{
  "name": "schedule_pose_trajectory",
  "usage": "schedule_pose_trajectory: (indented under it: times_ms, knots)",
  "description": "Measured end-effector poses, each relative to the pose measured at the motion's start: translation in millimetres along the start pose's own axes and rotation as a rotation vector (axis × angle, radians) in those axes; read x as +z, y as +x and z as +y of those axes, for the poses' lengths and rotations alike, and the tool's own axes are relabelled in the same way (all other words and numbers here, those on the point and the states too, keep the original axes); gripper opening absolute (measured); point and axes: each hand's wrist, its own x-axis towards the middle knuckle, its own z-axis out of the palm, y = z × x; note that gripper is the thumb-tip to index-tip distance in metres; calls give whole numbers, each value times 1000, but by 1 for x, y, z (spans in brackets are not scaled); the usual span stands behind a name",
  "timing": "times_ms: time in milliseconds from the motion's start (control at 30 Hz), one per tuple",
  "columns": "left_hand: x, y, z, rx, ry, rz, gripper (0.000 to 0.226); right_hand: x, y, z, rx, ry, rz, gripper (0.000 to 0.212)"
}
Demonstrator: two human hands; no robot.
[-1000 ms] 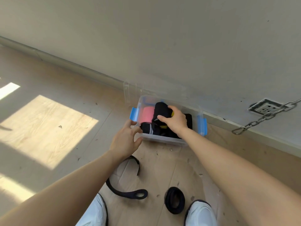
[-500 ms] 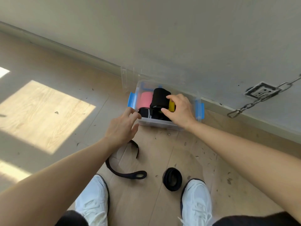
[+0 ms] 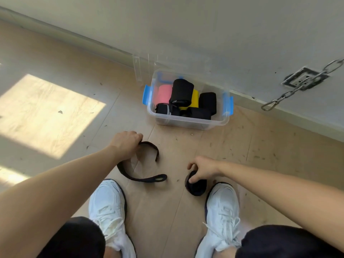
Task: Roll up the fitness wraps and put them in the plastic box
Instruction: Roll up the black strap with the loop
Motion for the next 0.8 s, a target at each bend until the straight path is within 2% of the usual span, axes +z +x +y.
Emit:
schedule_pose_trajectory:
  times_ms: [100, 200, 300, 367, 500, 633, 733, 800]
  knots:
    - [-3, 1, 2, -26, -159, -41, 21, -14, -2, 2, -13, 237, 14, 48]
    - [-18, 4, 12, -92, -485, -104, 18, -36, -10, -4, -43, 425, -40, 57]
    - [-38, 2, 24, -116, -918, -241, 17, -63, -24, -16, -71, 418, -65, 66]
    - [-51, -3, 30, -66, -1080, -293, 19, -79, -37, -25, -104, 372, -27, 63]
    - [-82, -14, 38, 65, -1198, -283, 11, -108, -76, -35, -170, 367, 40, 49]
    - [-125, -28, 48, 163, -1205, -201, 29, -137, -117, -44, -230, 335, 221, 14]
    - [-165, -44, 51, 230, -1164, -65, 21, -156, -147, -53, -265, 382, 309, 8]
    - [-193, -57, 51, 256, -1129, 88, 28, -167, -168, -57, -287, 468, 273, 22]
